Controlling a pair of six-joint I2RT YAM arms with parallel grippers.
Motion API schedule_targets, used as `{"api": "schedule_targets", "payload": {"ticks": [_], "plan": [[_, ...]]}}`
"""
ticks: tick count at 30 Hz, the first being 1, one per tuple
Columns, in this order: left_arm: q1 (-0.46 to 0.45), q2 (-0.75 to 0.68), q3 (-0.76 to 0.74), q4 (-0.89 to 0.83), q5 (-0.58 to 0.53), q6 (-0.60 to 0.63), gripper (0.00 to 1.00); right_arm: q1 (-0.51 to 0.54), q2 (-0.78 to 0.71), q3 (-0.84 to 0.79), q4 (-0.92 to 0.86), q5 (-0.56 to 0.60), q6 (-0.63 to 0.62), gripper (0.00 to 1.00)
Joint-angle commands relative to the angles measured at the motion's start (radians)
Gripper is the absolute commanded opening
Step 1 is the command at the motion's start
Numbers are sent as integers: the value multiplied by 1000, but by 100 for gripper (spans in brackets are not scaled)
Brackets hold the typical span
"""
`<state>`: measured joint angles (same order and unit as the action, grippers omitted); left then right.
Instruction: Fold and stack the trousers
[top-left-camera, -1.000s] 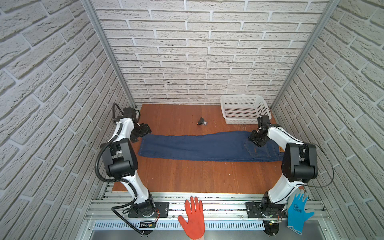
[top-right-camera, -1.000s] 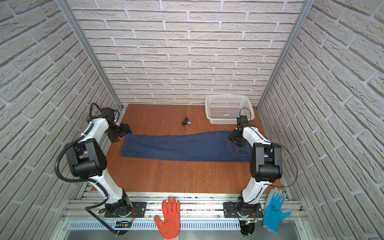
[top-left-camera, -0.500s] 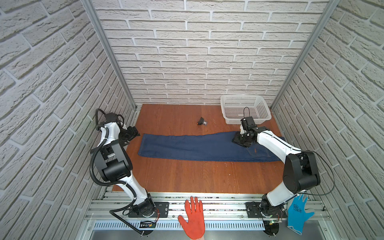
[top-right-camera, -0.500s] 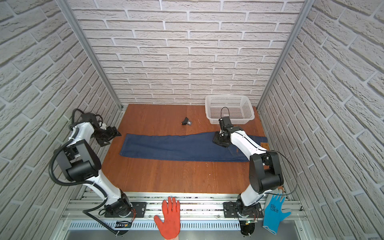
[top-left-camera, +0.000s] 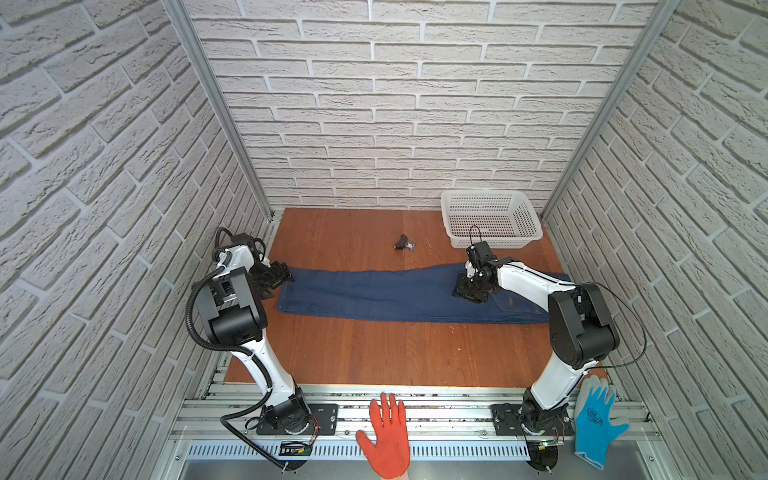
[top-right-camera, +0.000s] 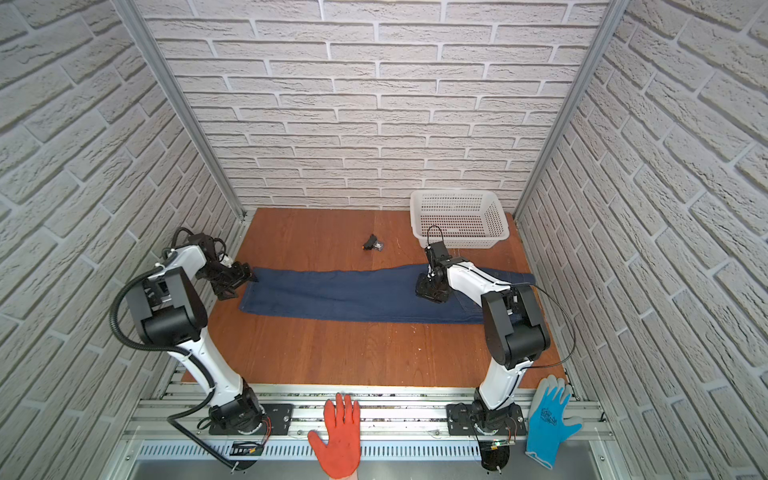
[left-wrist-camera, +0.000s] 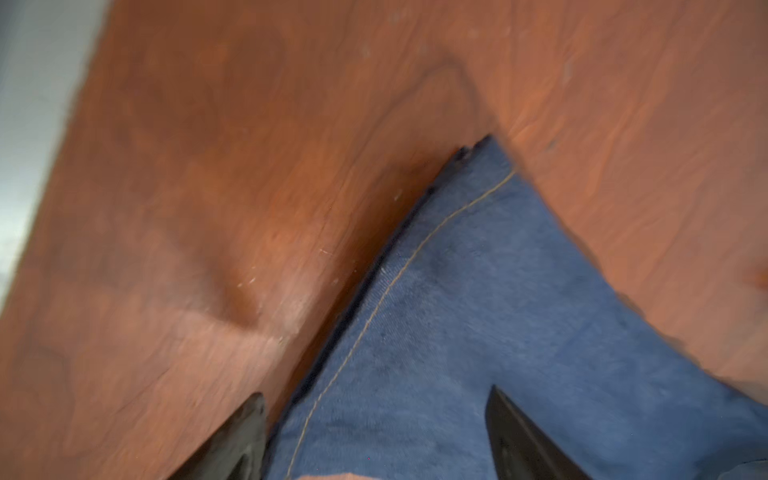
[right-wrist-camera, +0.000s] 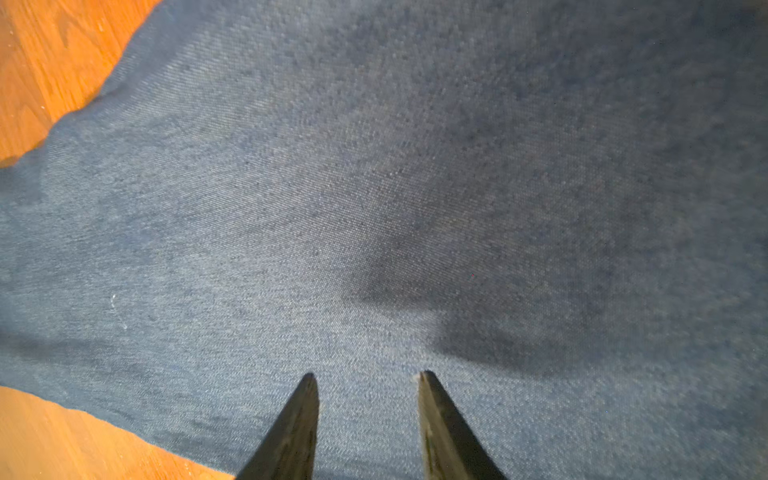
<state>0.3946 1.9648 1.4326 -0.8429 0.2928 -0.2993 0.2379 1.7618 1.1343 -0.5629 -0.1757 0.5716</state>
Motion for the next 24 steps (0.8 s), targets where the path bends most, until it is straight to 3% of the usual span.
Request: {"api": "schedule_targets", "payload": {"ticks": [1,12,24], "plan": [[-7,31,-18,9,-21,6,80,2,3,21,17,-10,-16,41],[-6,97,36,-40,-134,33,84,1,6,5,17,-6,-22,40],[-73,148,8,-67,-18,46,58,0,3,-19,14,9,-24,40]]}}
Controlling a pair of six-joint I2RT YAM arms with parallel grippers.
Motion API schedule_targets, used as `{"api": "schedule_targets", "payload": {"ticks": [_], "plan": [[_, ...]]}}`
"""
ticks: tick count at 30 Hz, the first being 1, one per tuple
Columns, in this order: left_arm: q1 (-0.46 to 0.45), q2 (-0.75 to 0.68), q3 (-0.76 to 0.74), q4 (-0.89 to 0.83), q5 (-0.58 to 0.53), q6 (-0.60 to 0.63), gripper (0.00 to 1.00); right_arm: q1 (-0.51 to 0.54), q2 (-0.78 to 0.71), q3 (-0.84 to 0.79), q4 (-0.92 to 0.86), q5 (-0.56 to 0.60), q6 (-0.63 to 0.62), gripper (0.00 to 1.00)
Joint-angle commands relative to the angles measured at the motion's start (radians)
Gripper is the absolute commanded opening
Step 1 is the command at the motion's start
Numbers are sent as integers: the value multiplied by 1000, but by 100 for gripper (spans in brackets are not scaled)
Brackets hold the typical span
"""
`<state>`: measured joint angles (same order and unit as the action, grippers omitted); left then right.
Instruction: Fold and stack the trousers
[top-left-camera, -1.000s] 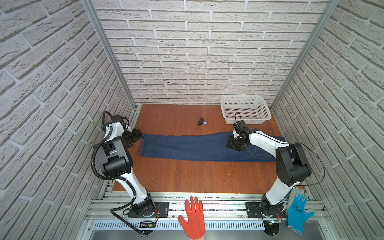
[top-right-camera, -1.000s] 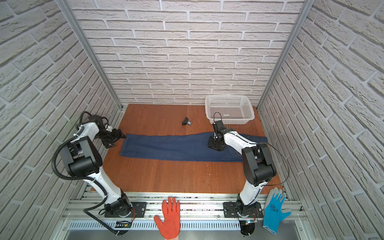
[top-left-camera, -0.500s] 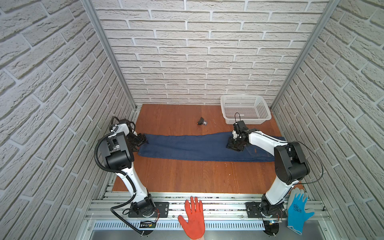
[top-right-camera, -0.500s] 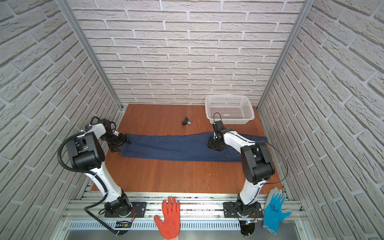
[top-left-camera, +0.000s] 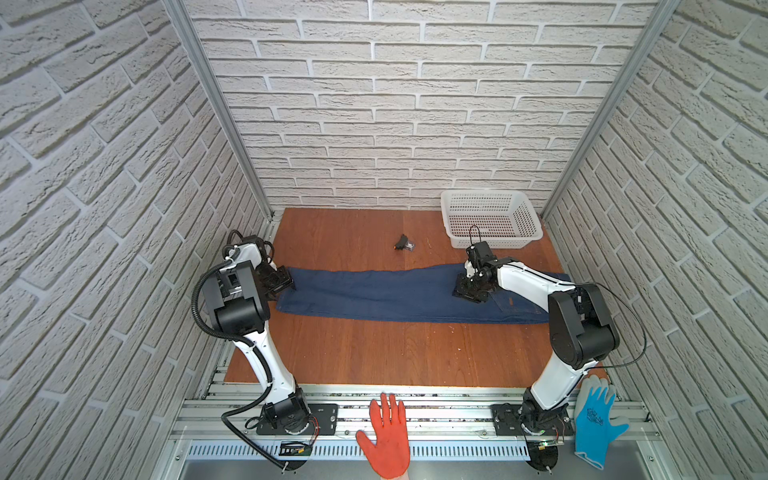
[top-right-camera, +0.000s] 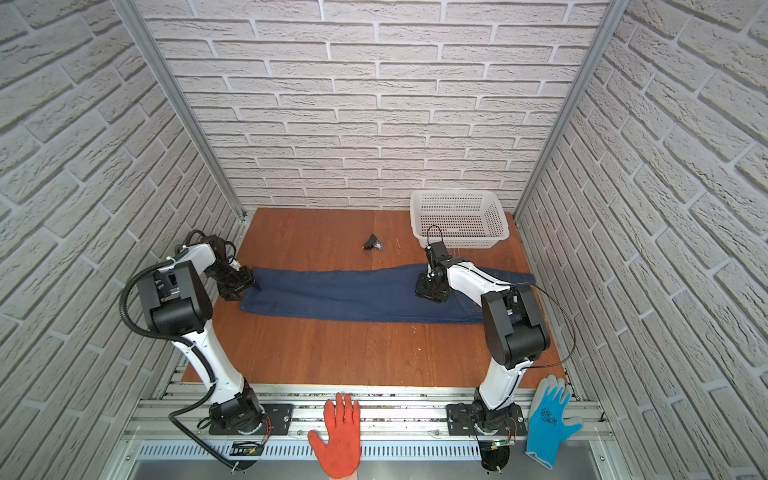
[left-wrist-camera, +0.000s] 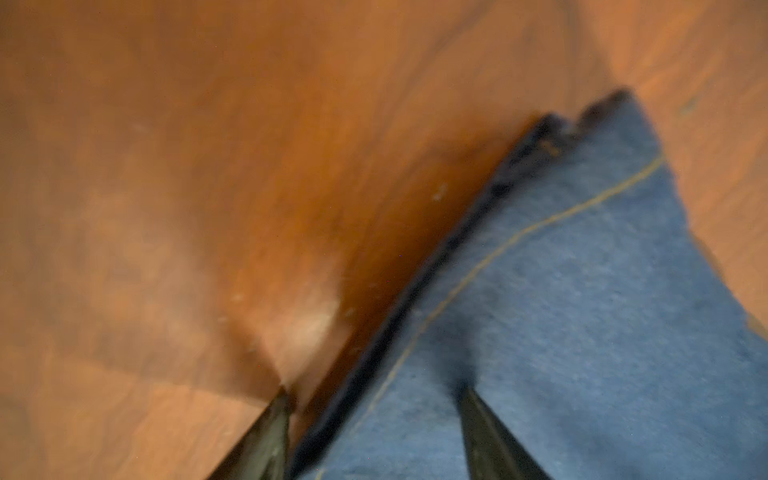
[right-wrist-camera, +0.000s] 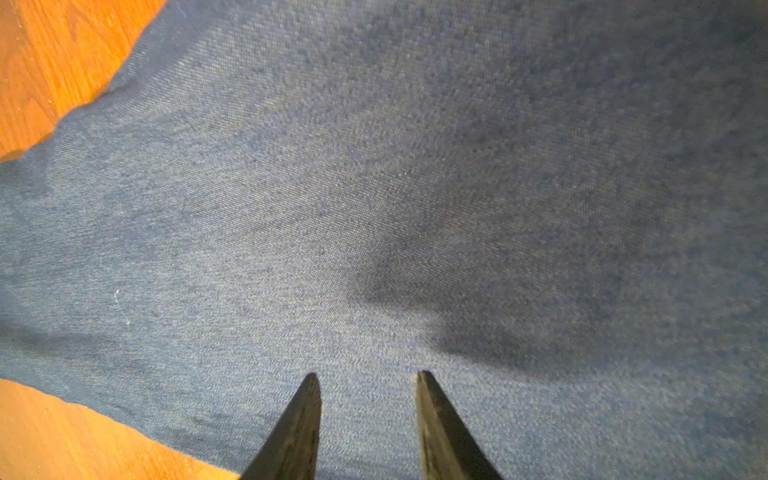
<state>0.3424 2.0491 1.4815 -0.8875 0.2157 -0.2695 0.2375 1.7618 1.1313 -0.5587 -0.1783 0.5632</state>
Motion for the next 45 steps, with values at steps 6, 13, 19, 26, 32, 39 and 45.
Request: {"api": "schedule_targets", "payload": {"ticks": [6,13,19,26,32,39,45], "plan": [[-30,66,-49,-28,64,12,38,0,-2,-14,4,16,-17,39],[-33,46,-55,-18,71,8,16,0,-7,-13,0,13,-16,38],[-33,11,-63,-5,53,4,0,1,-25,-7,-13,16,-16,38],[-34,-67,-66,-4,23,10,0,1,-55,-1,-30,23,-15,38],[-31,-152,-64,0,-57,5,0,1,-81,-6,-40,31,-7,38],[-23,-187,-48,-11,-167,4,0,2,-100,-10,-50,40,-2,38],[-5,-197,-29,-29,-225,13,0,1,-109,-2,-64,55,0,39]]}}
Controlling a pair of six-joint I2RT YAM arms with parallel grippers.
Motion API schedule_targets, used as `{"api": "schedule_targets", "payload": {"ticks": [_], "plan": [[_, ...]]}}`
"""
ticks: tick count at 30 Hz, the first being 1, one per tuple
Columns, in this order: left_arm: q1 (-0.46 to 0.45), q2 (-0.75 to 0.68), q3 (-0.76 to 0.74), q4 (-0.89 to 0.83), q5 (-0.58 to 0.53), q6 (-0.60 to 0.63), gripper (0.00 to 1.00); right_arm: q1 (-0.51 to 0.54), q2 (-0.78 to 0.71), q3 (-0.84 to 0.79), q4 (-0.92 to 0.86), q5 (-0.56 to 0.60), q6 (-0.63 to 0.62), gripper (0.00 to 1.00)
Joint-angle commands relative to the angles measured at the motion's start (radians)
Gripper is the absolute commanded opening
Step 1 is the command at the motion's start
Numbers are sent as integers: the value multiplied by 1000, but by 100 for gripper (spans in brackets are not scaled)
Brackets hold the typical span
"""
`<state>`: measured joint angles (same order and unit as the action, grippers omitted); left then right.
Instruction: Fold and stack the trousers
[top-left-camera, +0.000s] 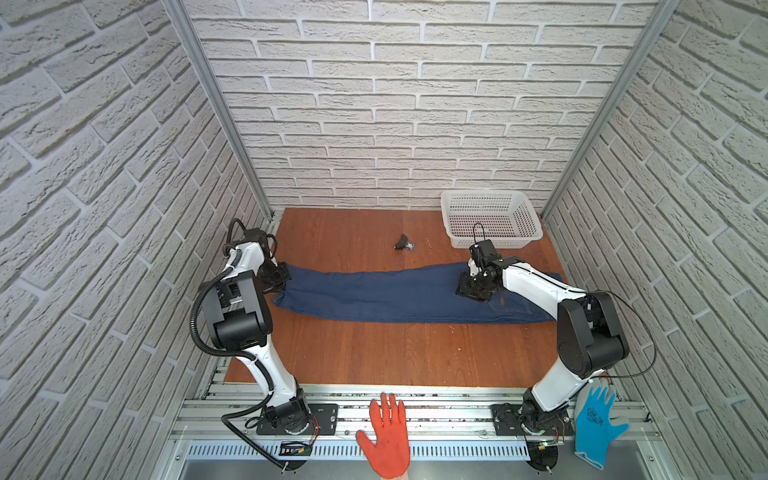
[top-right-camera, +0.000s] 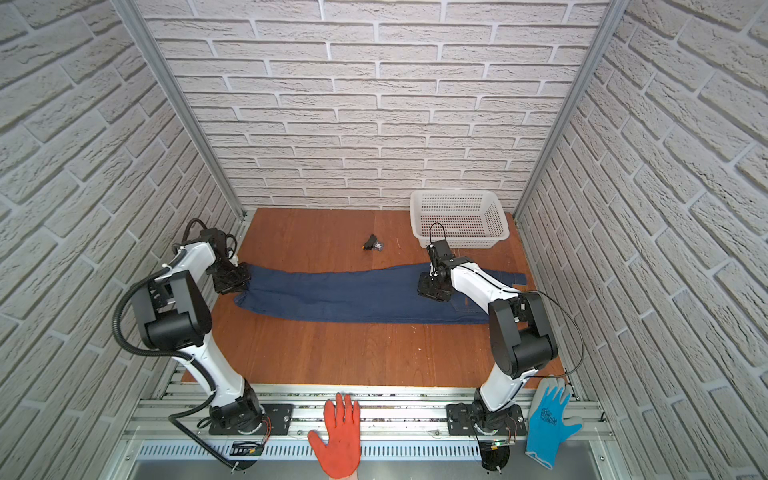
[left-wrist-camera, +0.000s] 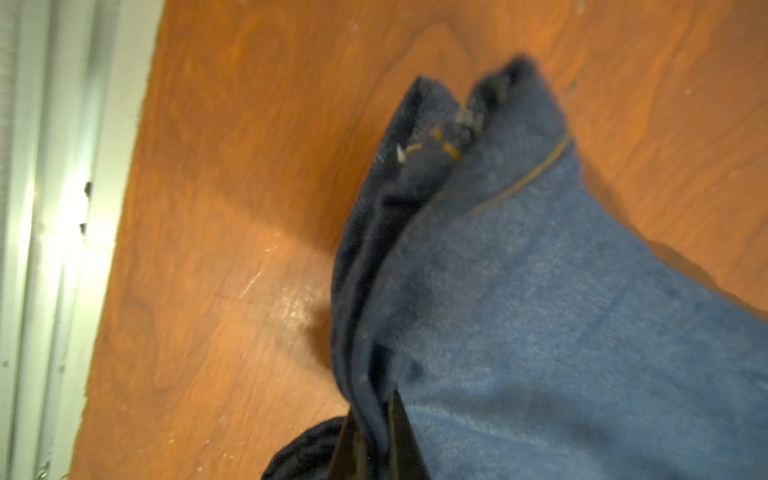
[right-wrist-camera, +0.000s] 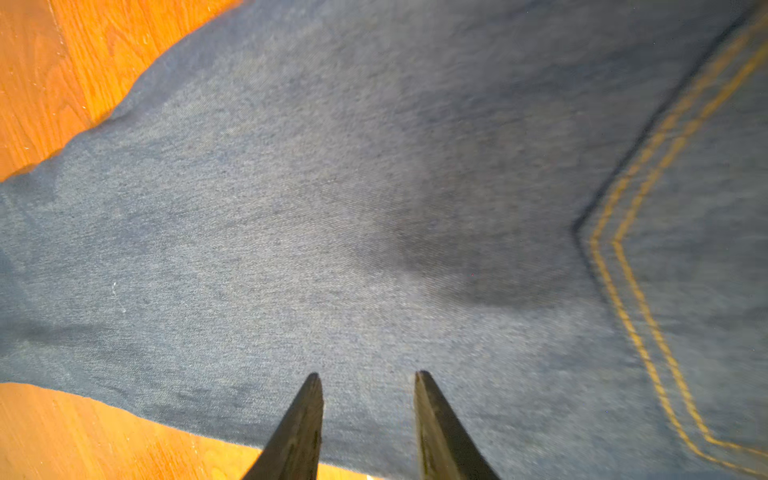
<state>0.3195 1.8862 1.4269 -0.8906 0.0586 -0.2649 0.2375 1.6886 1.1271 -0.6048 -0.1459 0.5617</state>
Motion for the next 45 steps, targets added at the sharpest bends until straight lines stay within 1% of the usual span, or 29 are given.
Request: {"api": "schedule_targets", "payload": {"ticks": [1,6,12,19,25,31,33,35,37,39,42,45], "plan": [[22,-33,31,-30,-68,13,0,1,-34,5,-20,26,0,39],[45,-39,68,-57,-92,24,0,0,-20,15,-27,39,-2,40],[58,-53,82,-77,-72,41,0,-3,0,29,-28,61,0,40],[81,-93,97,-99,-42,56,0,-32,20,46,-34,80,0,40],[99,-93,112,-105,-36,65,0,-65,24,41,-39,91,-9,40],[88,-89,117,-102,-14,66,0,-83,36,37,-42,87,-23,40],[57,-97,113,-101,2,72,0,-85,41,33,-40,83,-23,40],[8,-109,100,-91,49,62,0,-85,42,27,-32,77,-20,39],[-71,-117,96,-103,84,59,0,-84,43,20,-24,68,-16,39],[-151,-129,83,-115,85,44,0,-84,43,18,-23,65,-16,39],[-267,-159,44,-110,107,-15,0,-84,42,15,-18,62,-18,39],[-378,-196,4,-76,121,-100,0,-84,43,10,-15,62,-22,39]]}}
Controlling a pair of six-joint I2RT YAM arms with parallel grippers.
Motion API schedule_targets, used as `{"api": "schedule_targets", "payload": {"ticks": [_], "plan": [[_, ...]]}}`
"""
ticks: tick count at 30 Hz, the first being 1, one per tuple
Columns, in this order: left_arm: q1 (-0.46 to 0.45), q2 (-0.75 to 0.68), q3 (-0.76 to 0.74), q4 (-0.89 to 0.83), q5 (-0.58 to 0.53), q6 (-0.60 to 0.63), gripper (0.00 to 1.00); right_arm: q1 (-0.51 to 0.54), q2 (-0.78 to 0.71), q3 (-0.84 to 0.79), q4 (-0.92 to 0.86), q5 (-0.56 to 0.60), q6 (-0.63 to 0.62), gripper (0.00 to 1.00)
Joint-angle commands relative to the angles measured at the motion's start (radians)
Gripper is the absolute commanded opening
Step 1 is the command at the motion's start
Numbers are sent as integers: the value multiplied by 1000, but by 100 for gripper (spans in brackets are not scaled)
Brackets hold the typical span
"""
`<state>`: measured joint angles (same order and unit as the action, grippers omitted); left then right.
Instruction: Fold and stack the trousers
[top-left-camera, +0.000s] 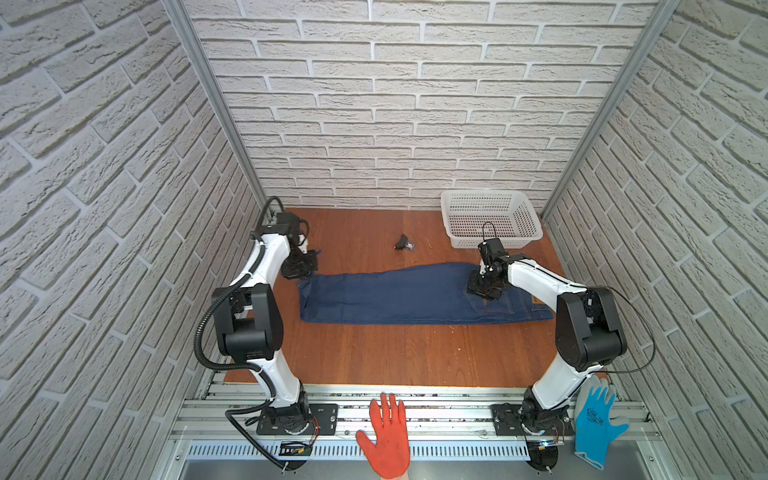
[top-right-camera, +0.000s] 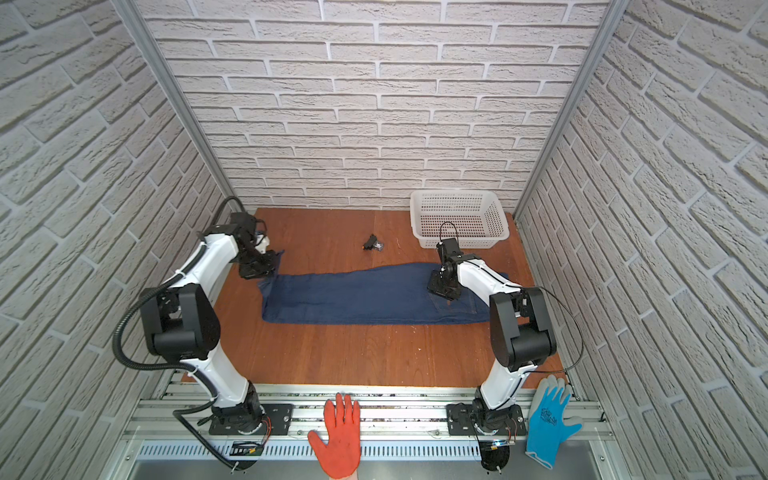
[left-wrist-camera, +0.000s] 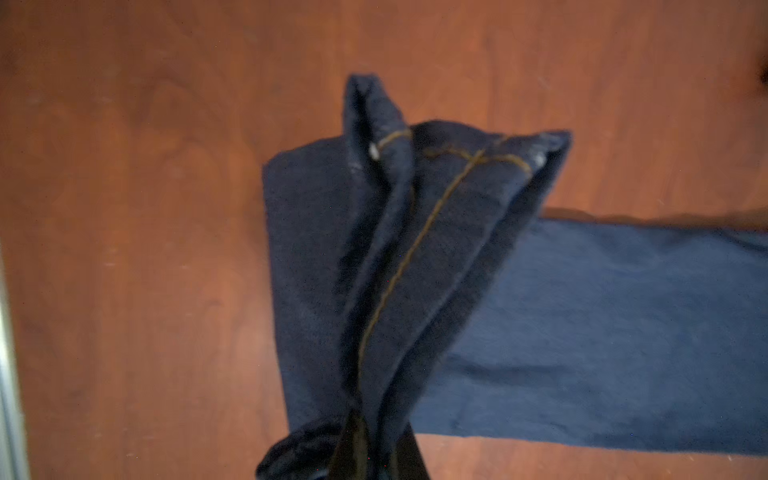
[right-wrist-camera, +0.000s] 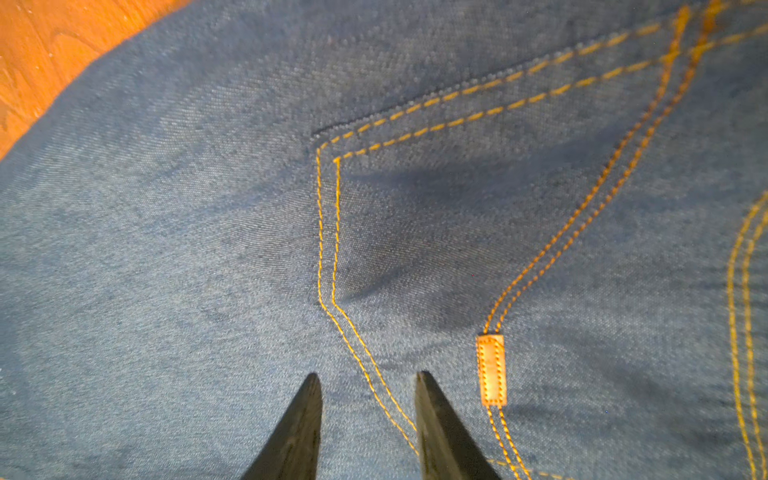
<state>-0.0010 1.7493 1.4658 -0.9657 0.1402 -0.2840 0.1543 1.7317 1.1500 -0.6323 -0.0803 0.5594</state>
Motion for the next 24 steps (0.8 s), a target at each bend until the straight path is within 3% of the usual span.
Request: {"api": "schedule_targets", "payload": {"ticks": [1,10,18,24], "plan": [[-89,-71,-46,14,39,-116,0,-1,1,-16,14,-4,-21,39],[-342,-92,-33,131,24,-318,0,-12,0,-41,42,-25,-8,39],[-504,-43,-3,249,-8,-471,0,-15,2,-32,37,-41,-6,38],[-576,20,15,323,-21,-541,0,-16,-3,-32,33,-44,-7,38]]}}
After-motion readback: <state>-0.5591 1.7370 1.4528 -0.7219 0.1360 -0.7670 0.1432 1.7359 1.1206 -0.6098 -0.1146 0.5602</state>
